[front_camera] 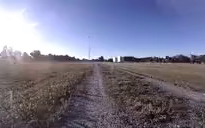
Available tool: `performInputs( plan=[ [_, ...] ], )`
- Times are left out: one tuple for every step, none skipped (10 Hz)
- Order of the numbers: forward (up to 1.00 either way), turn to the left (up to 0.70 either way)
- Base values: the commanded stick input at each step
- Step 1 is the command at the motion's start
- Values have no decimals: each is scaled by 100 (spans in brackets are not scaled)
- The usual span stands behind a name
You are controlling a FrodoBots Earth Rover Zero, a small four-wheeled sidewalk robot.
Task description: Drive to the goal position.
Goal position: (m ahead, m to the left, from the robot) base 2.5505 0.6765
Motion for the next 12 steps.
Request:
performInputs(
  plan=[
    [50,0],
    [50,0],
    [50,0],
    [50,0],
    [50,0],
    [50,0],
    [50,0],
    [50,0],
    [50,0],
    [50,0],
    [50,0],
    [50,0]
  ],
)
